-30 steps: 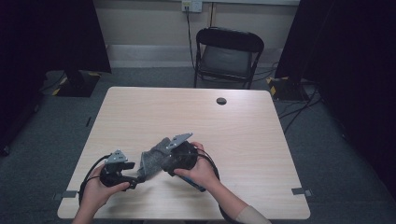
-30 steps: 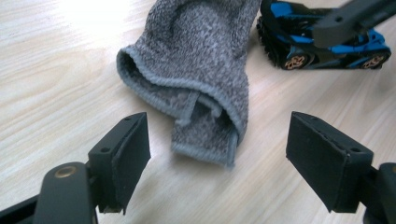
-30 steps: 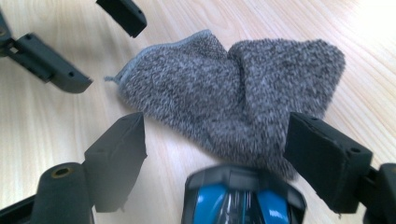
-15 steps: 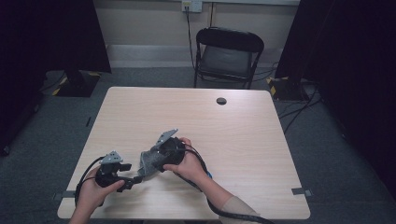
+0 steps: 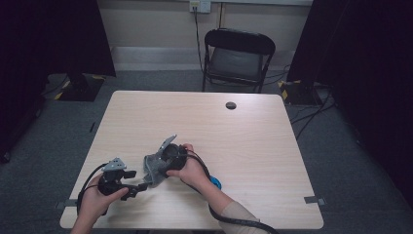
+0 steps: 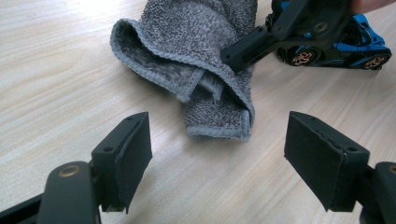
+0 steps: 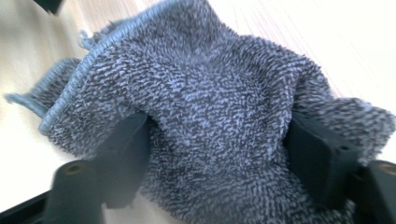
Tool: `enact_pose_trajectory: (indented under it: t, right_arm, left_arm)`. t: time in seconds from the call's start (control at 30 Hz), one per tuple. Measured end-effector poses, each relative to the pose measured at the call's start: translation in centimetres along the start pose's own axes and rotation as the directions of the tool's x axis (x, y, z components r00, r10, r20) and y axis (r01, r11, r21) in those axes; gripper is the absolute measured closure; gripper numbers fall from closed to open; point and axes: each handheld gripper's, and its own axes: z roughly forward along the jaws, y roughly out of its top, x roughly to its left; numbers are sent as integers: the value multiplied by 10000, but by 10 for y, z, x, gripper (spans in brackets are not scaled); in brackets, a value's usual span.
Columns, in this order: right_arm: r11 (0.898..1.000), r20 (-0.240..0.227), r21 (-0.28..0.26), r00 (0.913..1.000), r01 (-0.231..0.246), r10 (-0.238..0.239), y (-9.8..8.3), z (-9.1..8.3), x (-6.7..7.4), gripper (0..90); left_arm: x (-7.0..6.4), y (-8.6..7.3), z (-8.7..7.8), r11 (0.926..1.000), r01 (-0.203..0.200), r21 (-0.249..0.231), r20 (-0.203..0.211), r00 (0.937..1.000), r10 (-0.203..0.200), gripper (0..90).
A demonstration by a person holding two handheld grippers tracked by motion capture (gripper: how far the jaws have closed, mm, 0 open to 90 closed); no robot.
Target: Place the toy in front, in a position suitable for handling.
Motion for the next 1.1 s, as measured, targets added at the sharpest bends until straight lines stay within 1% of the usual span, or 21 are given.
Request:
enact_pose_trajectory:
  t: [0.03,0.07,0.1,0.13,0.17,0.2,0.23,0.4,0.47,0.5,0.6,0.63,0.7,0.77,0.8,0.87,0.93,0.97,1.03,1.1]
  right_arm:
    - [10000,62,13,10000,26,-26,0,1,1,310]
    - [9998,120,91,9998,151,-152,1,1,2,336]
    - [9998,245,107,9996,158,-161,1,1,2,367]
    - [9998,263,91,9995,177,-179,1,1,2,400]
    - [9996,294,90,9992,254,-257,1,0,2,445]
    - [9997,470,47,9986,245,-247,0,0,1,504]
    - [9997,497,5,9985,242,-241,-1,-1,1,542]
    - [9988,762,-88,9960,473,-465,-2,-2,2,698]
    - [9987,832,-274,9957,439,-415,-3,-3,1,724]
    - [9991,793,-289,9964,308,-284,-3,-4,1,733]
    - [9977,754,-673,9971,-17,68,-3,-12,-4,742]
    - [9964,716,-834,9972,-142,202,-2,-17,-6,742]
    - [9945,834,-1029,9961,-201,288,-2,-27,-11,742]
    - [9902,780,-1335,9957,-397,504,-4,-38,-18,742]
    - [9876,807,-1462,9943,-577,700,-6,-45,-21,742]
    - [9853,963,-1580,9920,-656,815,-11,-58,-28,742]
    - [9820,1115,-1700,9885,-827,1025,-19,-71,-34,742]
    - [9804,1121,-1754,9876,-894,1101,-23,-75,-37,741]
    - [9752,1256,-1891,9821,-1155,1406,-36,-87,-44,741]
    - [9748,1391,-1859,9788,-1235,1506,-47,-95,-50,741]
  left_arm:
    - [0,0,0,10000,-11,-2,-4,10000,11,229]
    - [0,0,0,10000,-14,-15,-11,10000,14,229]
    - [0,0,0,10000,-24,-5,11,10000,24,229]
    - [0,0,1,10000,-27,2,9,10000,27,230]
    - [0,-1,1,10000,1,36,9,10000,-1,230]
    - [0,-1,1,10000,11,41,5,10000,-11,231]
    - [1,-1,1,10000,-5,54,13,10000,5,231]
    - [0,0,2,10000,-25,58,2,10000,25,234]
    - [-1,0,2,9999,-84,73,46,10000,84,235]
    - [-1,1,3,10000,-74,55,60,10000,74,236]
    - [-3,2,4,9998,-152,89,101,9998,151,237]
    - [-4,2,4,9999,-150,63,121,9998,150,237]
    - [-4,3,5,9998,-186,56,127,9997,185,237]
    - [-7,4,6,9998,-186,47,140,9997,185,237]
    - [-7,5,7,9997,-252,67,141,9996,251,236]
    - [-10,7,9,9995,-308,107,182,9994,306,236]
    - [-13,9,12,9991,-404,140,202,9990,401,235]
    - [-15,10,13,9986,-505,144,221,9985,502,234]
    - [-20,14,16,9977,-660,120,261,9975,657,233]
    - [-25,19,19,9964,-848,65,315,9959,845,233]
